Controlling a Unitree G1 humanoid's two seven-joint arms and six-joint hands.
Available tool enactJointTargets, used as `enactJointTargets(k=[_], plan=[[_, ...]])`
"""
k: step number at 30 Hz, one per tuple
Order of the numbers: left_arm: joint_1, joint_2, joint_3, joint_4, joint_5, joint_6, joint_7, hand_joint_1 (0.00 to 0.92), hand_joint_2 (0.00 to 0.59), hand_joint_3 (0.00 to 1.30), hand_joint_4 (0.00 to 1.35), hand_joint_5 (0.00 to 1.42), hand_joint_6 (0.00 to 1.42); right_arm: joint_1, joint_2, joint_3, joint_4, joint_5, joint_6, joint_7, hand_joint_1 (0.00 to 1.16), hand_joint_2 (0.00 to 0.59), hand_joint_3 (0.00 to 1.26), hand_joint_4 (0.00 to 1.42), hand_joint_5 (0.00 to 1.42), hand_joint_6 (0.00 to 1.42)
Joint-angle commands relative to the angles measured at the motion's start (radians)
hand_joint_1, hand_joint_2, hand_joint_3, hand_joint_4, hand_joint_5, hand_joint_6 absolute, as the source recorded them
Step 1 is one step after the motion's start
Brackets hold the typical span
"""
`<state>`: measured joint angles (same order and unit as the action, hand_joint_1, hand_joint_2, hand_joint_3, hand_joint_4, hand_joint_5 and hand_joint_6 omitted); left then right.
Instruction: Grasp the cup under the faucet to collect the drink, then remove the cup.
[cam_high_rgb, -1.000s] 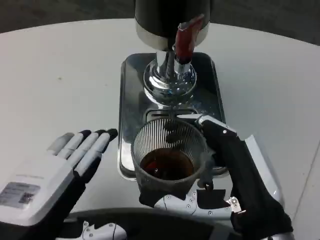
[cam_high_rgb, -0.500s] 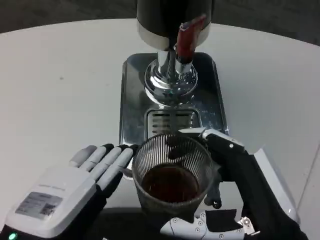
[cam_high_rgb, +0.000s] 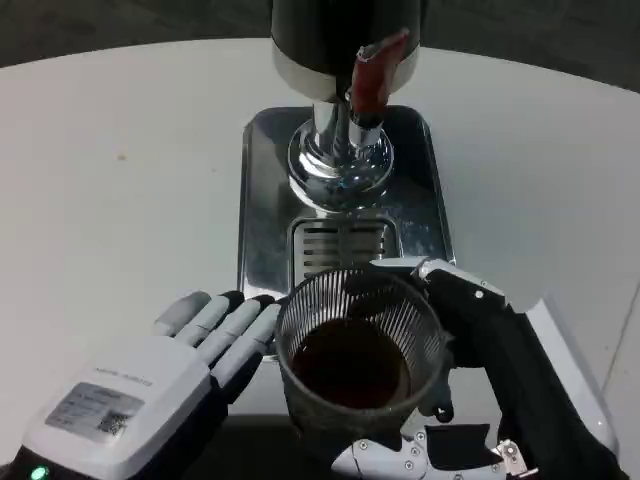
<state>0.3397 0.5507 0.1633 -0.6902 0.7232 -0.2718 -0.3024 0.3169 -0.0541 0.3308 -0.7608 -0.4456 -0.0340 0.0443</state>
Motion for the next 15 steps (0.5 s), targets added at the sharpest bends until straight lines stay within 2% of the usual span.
enactJointTargets(k=[1,15], plan=[[0.002,0.001,-0.01,-0.013,0.022,0.009,-0.02,0.0,0.037,0.0,0.0,0.0,0.0,-0.003,0.004,-0.001,-0.044,0.014,-0.013,-0.001,1.12,0.094,0.66,0.88,0.98,1.33],[0.003,-0.012,-0.016,-0.034,0.027,0.051,-0.047,0.0,0.048,0.0,0.0,0.0,0.0,0.005,0.013,0.008,-0.065,0.007,-0.003,-0.004,1.12,0.094,0.66,0.88,0.98,1.33]])
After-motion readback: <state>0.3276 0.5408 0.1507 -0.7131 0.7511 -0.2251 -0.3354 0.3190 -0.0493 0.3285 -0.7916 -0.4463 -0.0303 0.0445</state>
